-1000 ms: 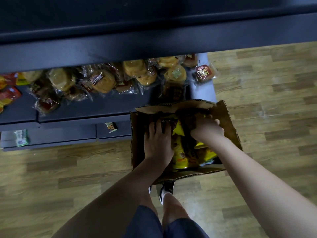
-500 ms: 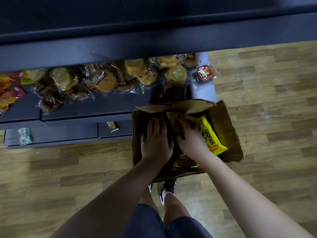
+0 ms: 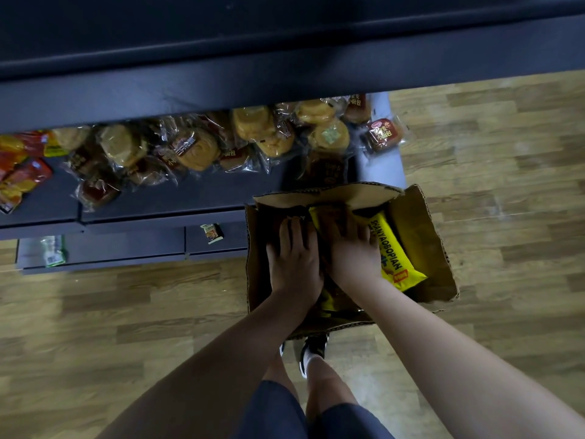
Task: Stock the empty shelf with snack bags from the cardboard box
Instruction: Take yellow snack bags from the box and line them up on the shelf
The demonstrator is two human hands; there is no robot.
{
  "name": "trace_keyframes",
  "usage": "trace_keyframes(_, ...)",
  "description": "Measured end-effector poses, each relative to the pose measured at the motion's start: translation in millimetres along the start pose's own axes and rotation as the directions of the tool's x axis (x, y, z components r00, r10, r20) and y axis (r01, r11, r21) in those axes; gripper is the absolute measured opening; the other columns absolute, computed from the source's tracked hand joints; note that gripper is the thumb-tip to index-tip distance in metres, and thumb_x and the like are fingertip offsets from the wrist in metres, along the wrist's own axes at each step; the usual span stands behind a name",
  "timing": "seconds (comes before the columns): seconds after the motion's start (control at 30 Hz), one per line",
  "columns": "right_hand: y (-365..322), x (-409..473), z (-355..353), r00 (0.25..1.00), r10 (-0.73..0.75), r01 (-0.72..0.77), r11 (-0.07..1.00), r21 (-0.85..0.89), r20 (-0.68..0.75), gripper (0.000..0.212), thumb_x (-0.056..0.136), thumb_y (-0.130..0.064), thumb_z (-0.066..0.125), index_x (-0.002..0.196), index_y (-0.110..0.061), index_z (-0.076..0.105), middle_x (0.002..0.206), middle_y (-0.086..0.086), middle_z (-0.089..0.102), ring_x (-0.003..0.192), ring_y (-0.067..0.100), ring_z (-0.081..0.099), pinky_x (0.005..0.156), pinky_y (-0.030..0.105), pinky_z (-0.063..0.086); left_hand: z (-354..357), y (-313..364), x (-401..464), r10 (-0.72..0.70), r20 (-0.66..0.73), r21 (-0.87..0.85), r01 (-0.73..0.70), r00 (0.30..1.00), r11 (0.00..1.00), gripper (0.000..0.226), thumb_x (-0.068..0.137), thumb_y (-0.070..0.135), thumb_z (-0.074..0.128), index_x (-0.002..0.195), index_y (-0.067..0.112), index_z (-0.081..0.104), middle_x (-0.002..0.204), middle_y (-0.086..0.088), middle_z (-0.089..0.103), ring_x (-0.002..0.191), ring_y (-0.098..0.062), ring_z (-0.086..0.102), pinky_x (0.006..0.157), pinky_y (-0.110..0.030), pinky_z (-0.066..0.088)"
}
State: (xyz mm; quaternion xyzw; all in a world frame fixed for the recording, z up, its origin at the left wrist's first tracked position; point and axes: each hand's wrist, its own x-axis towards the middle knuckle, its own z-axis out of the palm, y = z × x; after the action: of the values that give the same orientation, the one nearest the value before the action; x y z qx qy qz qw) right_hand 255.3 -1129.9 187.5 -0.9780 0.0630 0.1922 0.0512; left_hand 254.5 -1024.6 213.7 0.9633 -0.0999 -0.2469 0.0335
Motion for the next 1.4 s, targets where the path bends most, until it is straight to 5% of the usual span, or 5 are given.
trace_keyframes(0.5, 8, 1, -24, 0.993, 0.098, -0.117, 0.913, 0.39, 0.069, 0.057, 0.085, -0.034, 0.055, 0.136, -0.033, 0.032, 0.134, 0.011, 0.033, 0.106, 0.041, 0.053, 0.078, 0.045, 0.051, -16, -4, 2, -0.055, -0.083, -0.162, 0.041, 0.995, 0.986, 0.064, 0.081, 0.019, 0.062, 0.135, 0.019, 0.029, 0.138, -0.009, 0.027, 0.129, -0.03, 0.023, 0.094, -0.045, 0.042)
trace_keyframes(0.9, 13, -39, -67, 0.976, 0.111, -0.018, 0.902, 0.432, -0.19, 0.057, 0.086, -0.028, 0.059, 0.138, -0.032, 0.037, 0.131, 0.009, 0.039, 0.112, 0.033, 0.048, 0.071, 0.043, 0.052, -47, -8, -35, -0.022, -0.318, -0.242, -0.059, 0.948, 0.968, 0.057, 0.081, 0.011, 0.053, 0.135, 0.019, 0.038, 0.136, -0.003, 0.037, 0.128, -0.027, 0.026, 0.097, -0.037, 0.04)
trace_keyframes(1.13, 12, -58, -98, 0.918, 0.056, 0.121, 0.903, 0.412, -0.393, 0.061, 0.079, -0.031, 0.068, 0.135, -0.026, 0.046, 0.126, 0.01, 0.046, 0.108, 0.033, 0.053, 0.07, 0.042, 0.054, -74, -9, -55, -0.027, -0.495, -0.25, -0.112, 0.869, 0.962, 0.057, 0.078, 0.007, 0.058, 0.133, 0.017, 0.045, 0.135, -0.005, 0.041, 0.125, -0.029, 0.031, 0.091, -0.043, 0.048)
trace_keyframes(1.27, 9, -70, -118, 0.879, 0.046, 0.173, 0.896, 0.408, -0.474, 0.061, 0.077, -0.029, 0.069, 0.134, -0.027, 0.047, 0.131, 0.006, 0.045, 0.11, 0.031, 0.052, 0.071, 0.04, 0.054, -85, -9, -66, -0.008, -0.646, -0.242, -0.195, 0.763, 0.951, 0.054, 0.068, 0.0, 0.065, 0.12, 0.011, 0.053, 0.121, -0.01, 0.051, 0.108, -0.03, 0.039, 0.063, -0.044, 0.055)
trace_keyframes(1.4, 7, -84, -138, 0.844, 0.025, 0.222, 0.893, 0.392, -0.536, 0.063, 0.076, -0.027, 0.071, 0.134, -0.026, 0.048, 0.134, 0.006, 0.044, 0.107, 0.032, 0.055, 0.071, 0.039, 0.053, -105, -9, -80, 0.001, -0.763, -0.207, -0.246, 0.646, 0.947, 0.057, 0.062, -0.003, 0.066, 0.116, 0.011, 0.052, 0.117, -0.013, 0.052, 0.103, -0.03, 0.039, 0.066, -0.042, 0.053)
